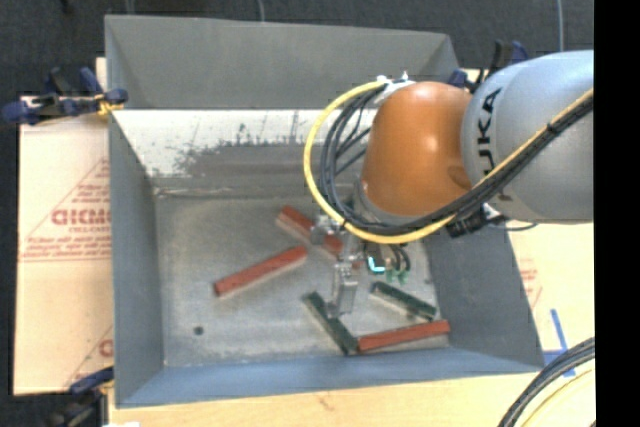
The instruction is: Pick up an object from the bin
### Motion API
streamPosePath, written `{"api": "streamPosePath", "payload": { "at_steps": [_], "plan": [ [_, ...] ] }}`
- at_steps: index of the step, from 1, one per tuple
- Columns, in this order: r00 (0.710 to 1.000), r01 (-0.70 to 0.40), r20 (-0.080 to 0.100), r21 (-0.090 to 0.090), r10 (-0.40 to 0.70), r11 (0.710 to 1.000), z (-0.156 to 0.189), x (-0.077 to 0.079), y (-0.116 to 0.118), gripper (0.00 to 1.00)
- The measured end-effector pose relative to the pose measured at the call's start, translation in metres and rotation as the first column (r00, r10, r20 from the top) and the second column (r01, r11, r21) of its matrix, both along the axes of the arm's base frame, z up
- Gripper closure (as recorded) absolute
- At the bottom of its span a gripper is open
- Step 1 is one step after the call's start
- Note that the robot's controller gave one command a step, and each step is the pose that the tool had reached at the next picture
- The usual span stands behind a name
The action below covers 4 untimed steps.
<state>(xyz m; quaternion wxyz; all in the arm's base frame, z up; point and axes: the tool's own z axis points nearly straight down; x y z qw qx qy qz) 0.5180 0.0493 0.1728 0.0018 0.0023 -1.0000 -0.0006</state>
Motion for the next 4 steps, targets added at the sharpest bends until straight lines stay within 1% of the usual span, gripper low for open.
{"api": "streamPosePath", "payload": {
  "at_steps": [1,2,3,4],
  "plan": [
    [1.0,0.001,0.006,0.0,-0.001,1.0,0.003,0.002,0.0,0.0],
    [0.999,0.032,0.015,0.001,-0.032,0.999,-0.041,0.015,0.01,0.0],
    [0.997,-0.08,0.006,-0.002,0.08,0.997,-0.084,0.048,0.008,0.0],
    [1.0,0.013,0.009,0.001,-0.013,1.0,-0.102,0.071,0.046,1.0]
  ]
}}
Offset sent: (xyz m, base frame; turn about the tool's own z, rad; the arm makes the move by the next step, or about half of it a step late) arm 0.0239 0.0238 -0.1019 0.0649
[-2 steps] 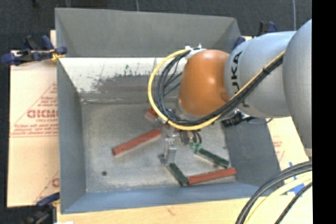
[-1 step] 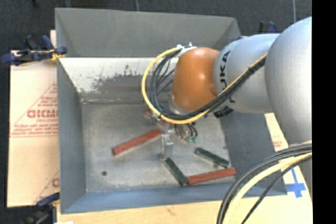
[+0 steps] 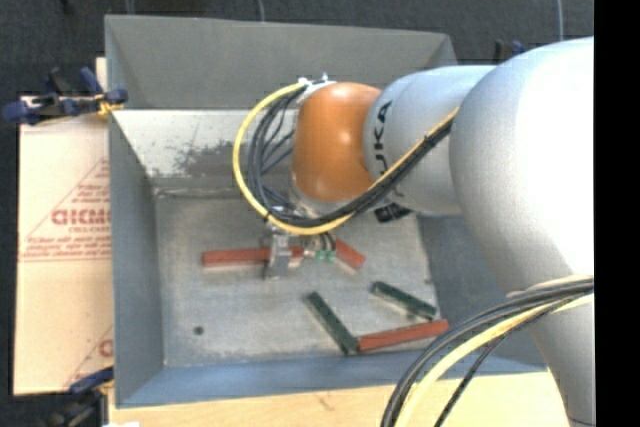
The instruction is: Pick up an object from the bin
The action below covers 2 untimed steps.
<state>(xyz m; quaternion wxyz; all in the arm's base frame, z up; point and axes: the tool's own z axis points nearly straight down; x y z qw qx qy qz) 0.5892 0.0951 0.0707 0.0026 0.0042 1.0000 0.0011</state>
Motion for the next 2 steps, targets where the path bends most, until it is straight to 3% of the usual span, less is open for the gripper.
{"api": "streamPosePath", "payload": {
  "at_steps": [1,2],
  "plan": [
    [1.0,0.0,0.0,0.0,0.0,1.0,0.0,0.0,0.0,1.0],
    [0.999,-0.036,0.003,-0.003,0.036,0.999,0.163,0.021,-0.007,1.0]
  ]
}}
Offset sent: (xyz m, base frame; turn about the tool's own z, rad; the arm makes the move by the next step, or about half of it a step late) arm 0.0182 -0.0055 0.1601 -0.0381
